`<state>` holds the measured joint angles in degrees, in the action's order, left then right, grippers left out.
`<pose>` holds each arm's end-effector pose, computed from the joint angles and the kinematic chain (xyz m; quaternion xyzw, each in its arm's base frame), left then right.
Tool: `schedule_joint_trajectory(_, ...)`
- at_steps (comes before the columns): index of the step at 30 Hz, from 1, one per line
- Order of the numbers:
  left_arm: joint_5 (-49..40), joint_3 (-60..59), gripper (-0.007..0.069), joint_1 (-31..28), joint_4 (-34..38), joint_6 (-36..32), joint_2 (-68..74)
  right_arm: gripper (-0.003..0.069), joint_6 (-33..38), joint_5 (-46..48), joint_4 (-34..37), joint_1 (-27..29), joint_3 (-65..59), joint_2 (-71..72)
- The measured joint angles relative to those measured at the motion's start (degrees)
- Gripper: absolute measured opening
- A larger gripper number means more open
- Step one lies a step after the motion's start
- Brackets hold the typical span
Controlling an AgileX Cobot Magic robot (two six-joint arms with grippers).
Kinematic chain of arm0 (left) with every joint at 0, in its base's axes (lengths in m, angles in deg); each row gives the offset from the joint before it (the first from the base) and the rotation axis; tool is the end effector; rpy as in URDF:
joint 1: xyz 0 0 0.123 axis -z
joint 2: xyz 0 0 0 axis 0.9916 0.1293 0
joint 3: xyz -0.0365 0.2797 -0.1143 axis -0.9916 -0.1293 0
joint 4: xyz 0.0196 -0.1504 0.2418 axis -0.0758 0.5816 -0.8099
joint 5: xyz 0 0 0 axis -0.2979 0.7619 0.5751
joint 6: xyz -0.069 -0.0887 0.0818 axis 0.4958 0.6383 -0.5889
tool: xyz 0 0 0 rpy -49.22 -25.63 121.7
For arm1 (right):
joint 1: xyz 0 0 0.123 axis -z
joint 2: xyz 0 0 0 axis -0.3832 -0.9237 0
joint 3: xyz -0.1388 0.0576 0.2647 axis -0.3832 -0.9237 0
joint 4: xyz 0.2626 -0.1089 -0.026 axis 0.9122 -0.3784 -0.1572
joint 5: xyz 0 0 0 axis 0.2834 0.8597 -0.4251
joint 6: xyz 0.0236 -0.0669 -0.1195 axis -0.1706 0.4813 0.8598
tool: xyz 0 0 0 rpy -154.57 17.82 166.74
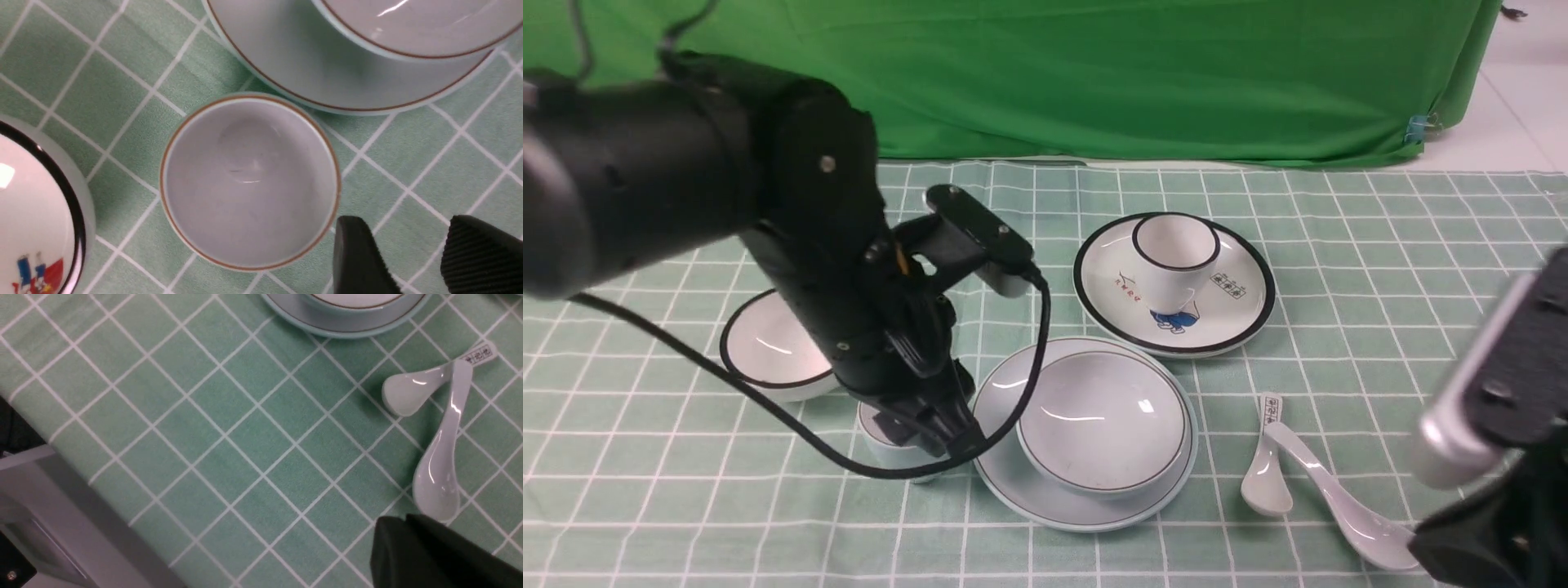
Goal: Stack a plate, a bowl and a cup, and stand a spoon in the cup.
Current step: Use the left arm to grab a blue teacup, then use the left arm to put the blue teacup into the blue rice bowl in the middle
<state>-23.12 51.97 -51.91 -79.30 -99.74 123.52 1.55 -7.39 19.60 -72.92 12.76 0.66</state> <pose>0.3193 -0.1877 0.2188 0.4483 0.8860 -0.0030 0.1182 0.1482 0.1609 0.3207 -0.4001 0.8490 0.1052 0.3286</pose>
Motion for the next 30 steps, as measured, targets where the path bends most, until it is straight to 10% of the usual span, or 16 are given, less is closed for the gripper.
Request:
schedule_joint_trajectory(6, 2.13, 0.00, 0.0384, 0.00, -1.15, -1.11, 5.57, 0.0074, -3.67, 0.00, -0.06, 0.00, -3.03, 6.72)
schedule_joint_trajectory(16, 2.56, 0.62, 0.0049, 0.00, -4.57, -1.55, 9.58, 0.0087, -6.77, 0.97, -0.06, 0.00, -3.68, 12.25)
schedule_joint_trajectory(30, -8.19, 20.98, 0.0030, 8.79, 2.01, -3.10, 7.28, 0.0090, -7.09, 0.88, -0.11, 0.00, -4.06, 13.13)
